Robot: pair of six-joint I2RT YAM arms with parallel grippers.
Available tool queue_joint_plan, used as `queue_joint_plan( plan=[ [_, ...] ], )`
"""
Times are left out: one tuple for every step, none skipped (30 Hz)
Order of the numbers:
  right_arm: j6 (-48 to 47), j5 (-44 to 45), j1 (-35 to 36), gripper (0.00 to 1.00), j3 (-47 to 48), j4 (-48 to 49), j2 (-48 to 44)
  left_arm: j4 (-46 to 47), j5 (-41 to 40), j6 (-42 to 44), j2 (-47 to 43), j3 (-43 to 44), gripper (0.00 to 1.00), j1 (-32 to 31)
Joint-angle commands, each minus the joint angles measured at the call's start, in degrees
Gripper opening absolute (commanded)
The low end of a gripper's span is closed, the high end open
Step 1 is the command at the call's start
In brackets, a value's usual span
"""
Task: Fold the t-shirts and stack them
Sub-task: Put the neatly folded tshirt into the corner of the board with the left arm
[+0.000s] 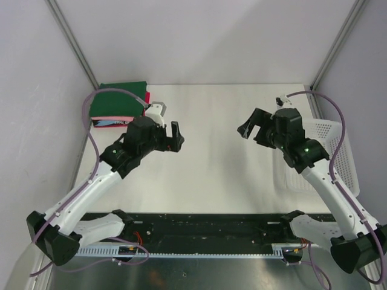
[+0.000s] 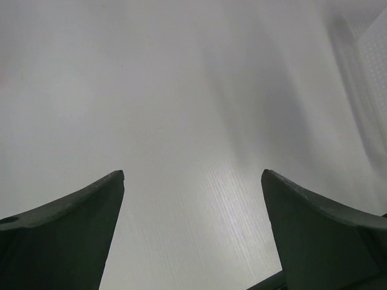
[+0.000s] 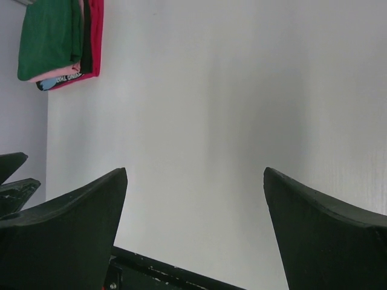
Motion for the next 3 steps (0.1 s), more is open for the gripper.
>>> queue_joint_plan(
  plan=[
    [-1.5,2.7,0.1,0.99,-0.7,0.8,-1.4,1.9,-2.4,3.7,-1.8,-2.8,0.99,-0.1],
    [-1.8,2.9,0.1,0.99,-0.8,1.0,-1.4,2.0,-2.7,3.7,-2.3,-3.1,0.99,-0.1],
    [-2.0,3.1,0.1,0.99,-0.8,1.1,-1.4,2.0,-2.9,3.7,-2.8,-3.4,0.99,-0.1]
  ],
)
